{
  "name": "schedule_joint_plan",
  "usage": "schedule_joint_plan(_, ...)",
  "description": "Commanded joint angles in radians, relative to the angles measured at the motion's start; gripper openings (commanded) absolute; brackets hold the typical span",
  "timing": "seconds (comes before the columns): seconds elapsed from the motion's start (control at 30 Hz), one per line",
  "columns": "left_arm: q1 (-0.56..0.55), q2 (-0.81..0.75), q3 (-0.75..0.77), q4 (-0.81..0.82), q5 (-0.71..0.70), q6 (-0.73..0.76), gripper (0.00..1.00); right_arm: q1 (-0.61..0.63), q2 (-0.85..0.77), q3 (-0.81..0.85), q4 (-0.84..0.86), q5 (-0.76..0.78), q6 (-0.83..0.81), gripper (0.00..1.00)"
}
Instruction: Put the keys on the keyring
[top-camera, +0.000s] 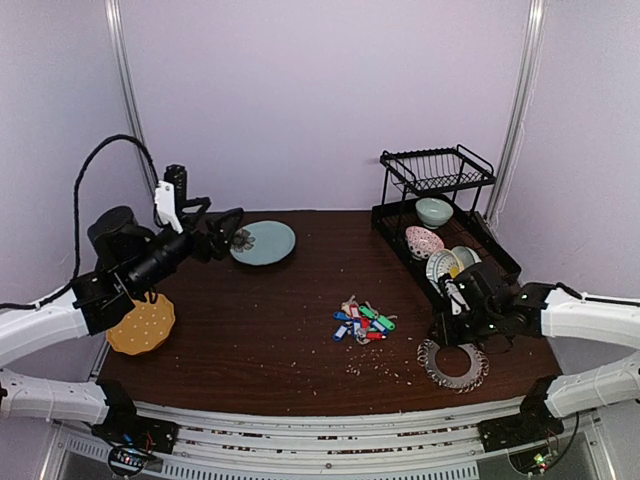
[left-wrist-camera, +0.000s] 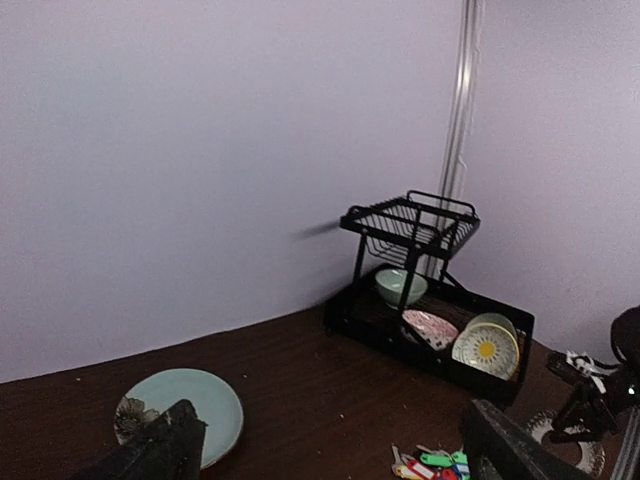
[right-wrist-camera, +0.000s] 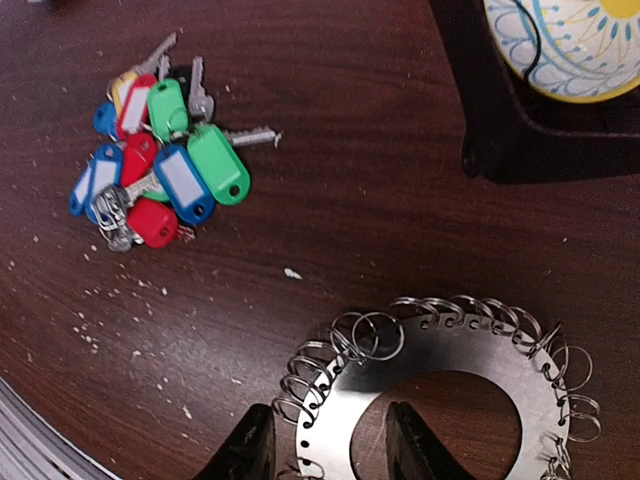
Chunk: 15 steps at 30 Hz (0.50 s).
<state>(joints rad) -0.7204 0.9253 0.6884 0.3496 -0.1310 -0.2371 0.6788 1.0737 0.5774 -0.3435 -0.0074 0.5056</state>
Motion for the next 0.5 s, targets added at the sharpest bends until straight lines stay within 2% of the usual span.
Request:
schedule_joint_plan(0.0, -0.079, 0.118, 0.171, -0.357, 0.102, 0.000, 0.92, 0.028, 0.131, 0.097, -0.175, 0.054, -0.011, 0.41)
schedule_joint_plan(0.17, -0.098, 0.221, 0.304, -0.544, 0.153, 0.050, 0.91, 0.029, 0.264, 0.166, -0.187, 0.108, -0.077, 0.41)
schedule_joint_plan(0.33, -0.100, 0.234, 0.320, -0.549, 0.144, 0.107, 0.92, 0.028, 0.328, 0.201, -0.168, 0.066, -0.121, 0.24)
schedule_joint_plan(0.47, -0.099, 0.227, 0.312, -0.517, 0.142, 0.137, 0.92, 0.025, 0.344, 0.196, -0.169, 0.072, -0.130, 0.23)
